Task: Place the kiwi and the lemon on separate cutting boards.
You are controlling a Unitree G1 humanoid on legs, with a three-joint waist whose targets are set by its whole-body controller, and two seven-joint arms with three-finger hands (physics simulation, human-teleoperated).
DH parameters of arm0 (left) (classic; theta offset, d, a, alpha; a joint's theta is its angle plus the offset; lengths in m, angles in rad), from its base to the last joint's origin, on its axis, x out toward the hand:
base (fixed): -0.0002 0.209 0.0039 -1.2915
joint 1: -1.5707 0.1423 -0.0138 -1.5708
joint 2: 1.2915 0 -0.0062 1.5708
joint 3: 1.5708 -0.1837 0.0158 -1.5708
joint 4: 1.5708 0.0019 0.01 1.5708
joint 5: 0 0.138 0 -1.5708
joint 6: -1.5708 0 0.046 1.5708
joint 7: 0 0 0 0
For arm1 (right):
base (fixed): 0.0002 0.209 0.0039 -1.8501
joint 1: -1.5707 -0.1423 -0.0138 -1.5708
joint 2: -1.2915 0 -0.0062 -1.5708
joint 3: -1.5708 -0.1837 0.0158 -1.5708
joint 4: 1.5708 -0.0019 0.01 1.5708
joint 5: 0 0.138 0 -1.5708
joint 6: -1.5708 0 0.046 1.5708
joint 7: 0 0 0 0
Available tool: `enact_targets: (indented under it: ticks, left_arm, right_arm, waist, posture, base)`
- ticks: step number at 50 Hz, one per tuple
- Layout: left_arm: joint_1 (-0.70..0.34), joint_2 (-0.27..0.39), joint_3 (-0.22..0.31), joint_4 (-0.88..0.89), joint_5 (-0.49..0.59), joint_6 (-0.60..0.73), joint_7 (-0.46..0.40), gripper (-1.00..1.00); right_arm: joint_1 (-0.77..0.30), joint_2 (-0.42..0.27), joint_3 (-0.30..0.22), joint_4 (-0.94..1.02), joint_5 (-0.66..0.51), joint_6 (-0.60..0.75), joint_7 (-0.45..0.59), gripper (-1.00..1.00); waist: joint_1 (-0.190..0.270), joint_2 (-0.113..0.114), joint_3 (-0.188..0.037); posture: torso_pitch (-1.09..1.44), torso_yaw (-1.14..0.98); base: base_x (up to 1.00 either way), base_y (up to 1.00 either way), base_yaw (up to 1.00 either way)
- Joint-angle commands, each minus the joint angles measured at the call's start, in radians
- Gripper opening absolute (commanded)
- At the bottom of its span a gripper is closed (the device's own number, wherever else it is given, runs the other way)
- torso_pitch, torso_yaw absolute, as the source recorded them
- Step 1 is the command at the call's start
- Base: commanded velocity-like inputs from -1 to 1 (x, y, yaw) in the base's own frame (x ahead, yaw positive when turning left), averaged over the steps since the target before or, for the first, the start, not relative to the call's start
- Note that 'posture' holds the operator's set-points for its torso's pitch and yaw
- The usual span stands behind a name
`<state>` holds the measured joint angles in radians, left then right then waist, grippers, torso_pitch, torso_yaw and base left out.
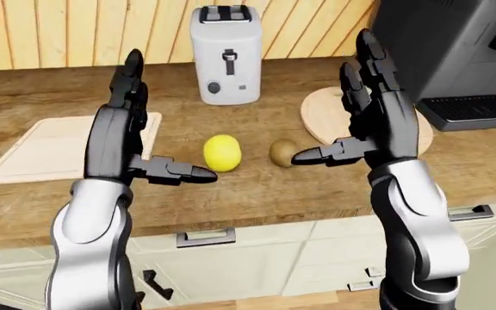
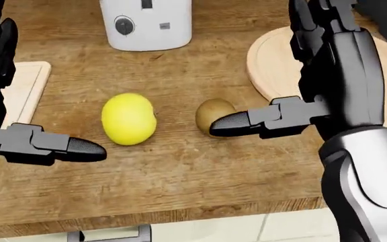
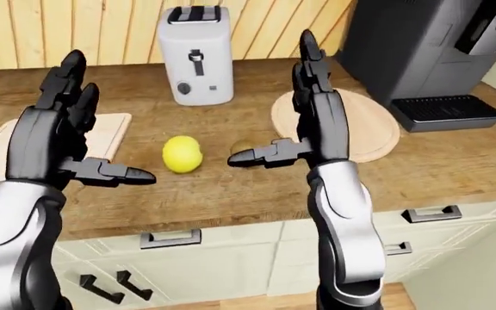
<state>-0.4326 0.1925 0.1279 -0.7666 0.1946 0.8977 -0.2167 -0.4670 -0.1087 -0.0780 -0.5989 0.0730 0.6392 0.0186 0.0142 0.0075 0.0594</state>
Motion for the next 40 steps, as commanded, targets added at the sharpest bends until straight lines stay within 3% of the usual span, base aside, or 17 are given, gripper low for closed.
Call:
enact_targets:
  ticks: [1,2,4,5,9,13,24,40]
  left_arm:
    - [-0.017,0.003,0.005,-0.022,0.002,-0.019,0.001,1.0]
    - [-0.018,0.005,0.005,-0.022,0.003,-0.018,0.001,1.0]
    - [-0.018,0.005,0.006,-0.021,0.002,-0.02,0.001,1.0]
    - [-0.016,0.005,0.007,-0.022,0.002,-0.022,0.001,1.0]
    - [-0.015,0.009,0.015,-0.03,0.001,-0.015,-0.001,1.0]
    - [-0.016,0.019,0.022,-0.06,0.001,0.013,-0.011,1.0]
    - [-0.007,0.026,0.036,-0.077,-0.007,0.019,-0.01,1.0]
    - [-0.002,0.031,0.042,-0.077,-0.011,0.023,-0.007,1.0]
  right_arm:
    - [-0.007,-0.003,-0.001,-0.01,-0.003,-0.035,0.002,1.0]
    - [-0.008,-0.004,-0.001,-0.011,-0.003,-0.034,0.003,1.0]
    - [-0.015,-0.003,-0.001,-0.016,-0.003,-0.023,0.002,1.0]
    - [-0.012,-0.003,0.001,-0.014,-0.006,-0.028,0.002,1.0]
    - [0.001,-0.001,0.004,-0.006,-0.013,-0.041,0.008,1.0]
    - [-0.025,-0.016,0.014,-0.061,-0.031,0.019,0.032,1.0]
    - [0.027,0.016,0.094,-0.038,-0.199,-0.034,0.143,1.0]
    - [0.107,0.05,0.137,-0.015,-0.409,-0.112,0.334,1.0]
  waist:
    - [0.001,0.002,-0.007]
    - [0.005,-0.016,-0.013]
    - [0.012,-0.075,-0.037]
    - [0.004,-0.027,-0.021]
    - [-0.007,-0.005,-0.047]
    - [-0.012,-0.004,-0.055]
    - [-0.014,-0.008,-0.055]
    - [-0.016,-0.002,-0.046]
  posture:
    - [0.0,0.0]
    - [0.0,0.0]
    - [0.0,0.0]
    - [0.0,0.0]
    - [0.0,0.0]
    - [0.0,0.0]
    - [0.0,0.0]
    - [0.0,0.0]
  base:
    - [0.0,0.0,0.0]
    - [0.0,0.0,0.0]
    - [0.0,0.0,0.0]
    - [0.0,0.0,0.0]
    - [0.0,0.0,0.0]
    - [0.0,0.0,0.0]
    - [0.0,0.0,0.0]
    - [0.0,0.0,0.0]
